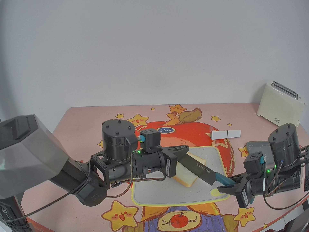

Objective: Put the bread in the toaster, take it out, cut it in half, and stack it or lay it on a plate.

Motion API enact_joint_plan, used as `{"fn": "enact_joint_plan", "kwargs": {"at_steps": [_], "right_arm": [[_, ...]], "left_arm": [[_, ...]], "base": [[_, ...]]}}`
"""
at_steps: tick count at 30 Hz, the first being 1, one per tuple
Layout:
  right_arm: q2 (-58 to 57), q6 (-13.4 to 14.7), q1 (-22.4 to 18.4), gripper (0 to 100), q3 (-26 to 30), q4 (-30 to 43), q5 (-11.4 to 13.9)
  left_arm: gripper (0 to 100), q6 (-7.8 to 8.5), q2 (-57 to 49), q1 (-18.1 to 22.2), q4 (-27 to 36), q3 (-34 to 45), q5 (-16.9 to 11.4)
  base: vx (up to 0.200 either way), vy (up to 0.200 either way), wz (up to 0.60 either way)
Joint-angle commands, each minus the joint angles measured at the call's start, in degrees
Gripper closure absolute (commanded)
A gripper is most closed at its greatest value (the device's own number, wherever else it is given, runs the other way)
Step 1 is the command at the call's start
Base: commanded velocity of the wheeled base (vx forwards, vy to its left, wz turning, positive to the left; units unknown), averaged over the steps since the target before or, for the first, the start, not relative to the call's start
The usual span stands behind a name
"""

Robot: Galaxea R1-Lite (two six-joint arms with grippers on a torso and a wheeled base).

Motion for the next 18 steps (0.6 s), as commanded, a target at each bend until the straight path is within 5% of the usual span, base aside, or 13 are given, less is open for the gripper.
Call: {"fn": "enact_joint_plan", "kwargs": {"at_steps": [1,6,11,18], "right_arm": [[0.21,0.89,0.0,100,-0.81,0.03,-0.04],[0.21,1.25,0.0,100,-1.08,0.46,-0.04],[0.21,1.25,0.09,100,-0.99,0.55,-0.04],[0.12,1.25,0.0,100,-0.9,0.64,-0.04]], "left_arm": [[100,-0.04,0.11,-0.17,-0.07,0.71,-0.07],[100,-0.13,0.29,-1.13,-3.58,1.5,-0.51],[100,-3.12,2.66,-1.84,-9.74,2.56,-0.34],[100,-3.2,2.75,-1.75,-10.35,3.79,-0.34]], "base": [[0.0,0.0,0.0],[0.0,0.0,0.0],[0.0,0.0,0.0],[0.0,0.0,0.0]]}}
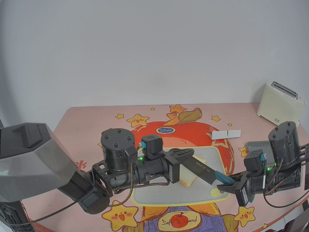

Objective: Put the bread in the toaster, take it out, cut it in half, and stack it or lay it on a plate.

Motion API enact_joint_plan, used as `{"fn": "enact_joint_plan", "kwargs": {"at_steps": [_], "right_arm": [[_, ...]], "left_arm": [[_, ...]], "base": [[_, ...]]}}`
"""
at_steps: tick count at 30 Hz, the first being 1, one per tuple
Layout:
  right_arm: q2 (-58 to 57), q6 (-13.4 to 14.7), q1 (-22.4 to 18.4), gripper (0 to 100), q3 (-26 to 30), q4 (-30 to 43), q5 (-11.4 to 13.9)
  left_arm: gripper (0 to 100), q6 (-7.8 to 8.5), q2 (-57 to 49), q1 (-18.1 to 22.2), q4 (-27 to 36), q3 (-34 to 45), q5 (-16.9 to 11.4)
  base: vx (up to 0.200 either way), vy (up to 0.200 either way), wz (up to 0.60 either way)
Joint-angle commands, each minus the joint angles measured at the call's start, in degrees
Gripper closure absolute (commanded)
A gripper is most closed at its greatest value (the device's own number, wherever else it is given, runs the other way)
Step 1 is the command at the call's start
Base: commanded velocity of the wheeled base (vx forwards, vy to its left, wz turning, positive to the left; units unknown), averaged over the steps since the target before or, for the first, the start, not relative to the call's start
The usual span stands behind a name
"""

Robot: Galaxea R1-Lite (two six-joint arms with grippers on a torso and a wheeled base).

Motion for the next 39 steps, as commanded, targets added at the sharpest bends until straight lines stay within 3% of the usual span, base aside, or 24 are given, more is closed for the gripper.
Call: {"fn": "enact_joint_plan", "kwargs": {"at_steps": [1,39], "right_arm": [[-0.01,-0.02,-0.02,100,0.1,0.01,-0.02],[0.16,-0.02,0.06,100,0.8,0.36,-0.02]], "left_arm": [[100,-0.12,0.43,-0.03,0.1,0.18,0.02],[100,-0.12,0.96,-0.03,0.01,-0.26,0.19]], "base": [[0.0,0.0,0.0],[0.0,0.0,0.0]]}}
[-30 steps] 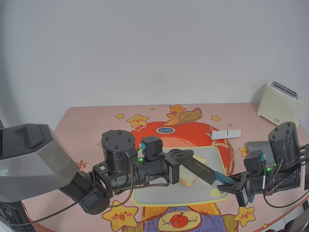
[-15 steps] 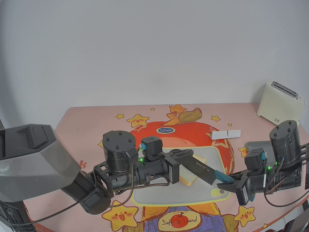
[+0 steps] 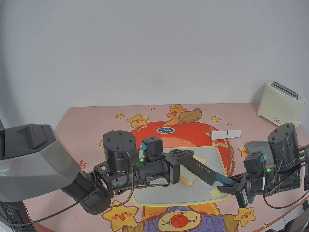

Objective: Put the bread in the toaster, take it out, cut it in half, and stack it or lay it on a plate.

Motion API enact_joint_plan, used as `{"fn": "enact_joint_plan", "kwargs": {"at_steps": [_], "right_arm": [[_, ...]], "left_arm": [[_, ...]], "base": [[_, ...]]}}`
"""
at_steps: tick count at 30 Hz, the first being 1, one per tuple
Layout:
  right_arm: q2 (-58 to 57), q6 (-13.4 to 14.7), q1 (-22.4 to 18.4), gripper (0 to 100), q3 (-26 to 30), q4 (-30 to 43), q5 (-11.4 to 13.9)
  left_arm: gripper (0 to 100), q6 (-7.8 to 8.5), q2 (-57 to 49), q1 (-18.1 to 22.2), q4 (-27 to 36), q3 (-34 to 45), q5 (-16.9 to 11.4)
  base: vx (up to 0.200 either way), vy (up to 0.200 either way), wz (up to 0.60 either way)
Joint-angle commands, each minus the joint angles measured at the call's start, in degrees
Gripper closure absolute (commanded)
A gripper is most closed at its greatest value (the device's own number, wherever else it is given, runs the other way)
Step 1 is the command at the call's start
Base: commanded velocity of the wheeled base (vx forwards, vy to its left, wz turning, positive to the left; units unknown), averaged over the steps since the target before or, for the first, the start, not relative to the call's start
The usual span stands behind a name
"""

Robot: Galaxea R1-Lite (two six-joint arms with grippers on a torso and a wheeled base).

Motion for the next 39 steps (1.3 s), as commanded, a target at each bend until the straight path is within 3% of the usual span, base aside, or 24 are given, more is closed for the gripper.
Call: {"fn": "enact_joint_plan", "kwargs": {"at_steps": [1,39], "right_arm": [[0.1,-0.01,0.02,100,0.08,0.11,-0.08],[-0.51,-0.01,0.02,100,-0.45,-1.12,0.01]], "left_arm": [[100,-0.04,0.0,-0.07,-0.13,-0.09,0.01],[100,0.14,0.08,0.11,-0.21,0.97,0.18]], "base": [[0.0,0.0,0.0],[0.0,0.0,0.0]]}}
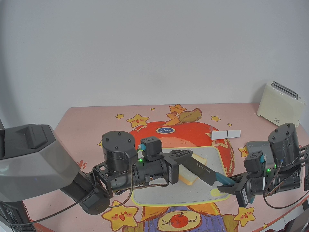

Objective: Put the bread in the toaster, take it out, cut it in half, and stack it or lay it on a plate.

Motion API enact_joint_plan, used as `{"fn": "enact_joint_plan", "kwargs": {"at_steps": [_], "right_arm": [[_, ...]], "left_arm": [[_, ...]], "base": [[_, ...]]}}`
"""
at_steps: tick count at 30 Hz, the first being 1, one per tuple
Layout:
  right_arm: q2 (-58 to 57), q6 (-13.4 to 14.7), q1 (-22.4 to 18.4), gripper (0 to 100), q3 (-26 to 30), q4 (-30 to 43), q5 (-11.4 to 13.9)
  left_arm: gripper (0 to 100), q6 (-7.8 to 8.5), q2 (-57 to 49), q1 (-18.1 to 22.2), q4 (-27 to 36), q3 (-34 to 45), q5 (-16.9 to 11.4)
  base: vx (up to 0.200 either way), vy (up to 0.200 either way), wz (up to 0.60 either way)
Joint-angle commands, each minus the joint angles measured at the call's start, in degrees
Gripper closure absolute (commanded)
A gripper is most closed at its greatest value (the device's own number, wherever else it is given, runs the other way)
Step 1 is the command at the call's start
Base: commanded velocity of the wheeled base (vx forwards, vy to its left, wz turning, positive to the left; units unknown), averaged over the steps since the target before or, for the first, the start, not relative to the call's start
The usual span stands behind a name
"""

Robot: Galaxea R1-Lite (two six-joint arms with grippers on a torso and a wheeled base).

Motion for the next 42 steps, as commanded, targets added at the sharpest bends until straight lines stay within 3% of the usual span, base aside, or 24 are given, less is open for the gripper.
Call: {"fn": "enact_joint_plan", "kwargs": {"at_steps": [1,12,28,31,35,42], "right_arm": [[-0.45,0.04,0.02,100,-0.34,-0.21,0.02],[-0.28,-0.23,0.02,100,0.28,0.66,0.02],[-0.01,-0.23,0.19,100,0.46,0.66,-0.07],[-0.1,-0.23,0.37,100,0.54,0.66,-0.07],[-0.37,-0.23,0.37,100,0.54,0.66,-0.07],[-0.37,-0.31,0.37,100,0.54,0.23,-0.07]], "left_arm": [[100,-0.06,0.08,0.0,0.12,0.22,-0.04],[100,-0.14,-0.45,-0.09,-3.05,-0.13,-0.21],[100,-0.32,-3.96,0.0,-2.52,-0.22,-0.39],[100,-0.67,-3.7,0.09,-2.52,-0.83,-0.39],[100,-3.13,-3.08,0.18,-2.17,-2.68,-0.04],[100,-3.13,-1.32,0.26,-0.59,-2.5,0.23]], "base": [[0.0,0.0,0.0],[0.0,0.0,0.0],[0.0,0.0,0.0],[0.0,0.0,0.0],[0.0,0.0,0.0],[0.0,0.0,0.0]]}}
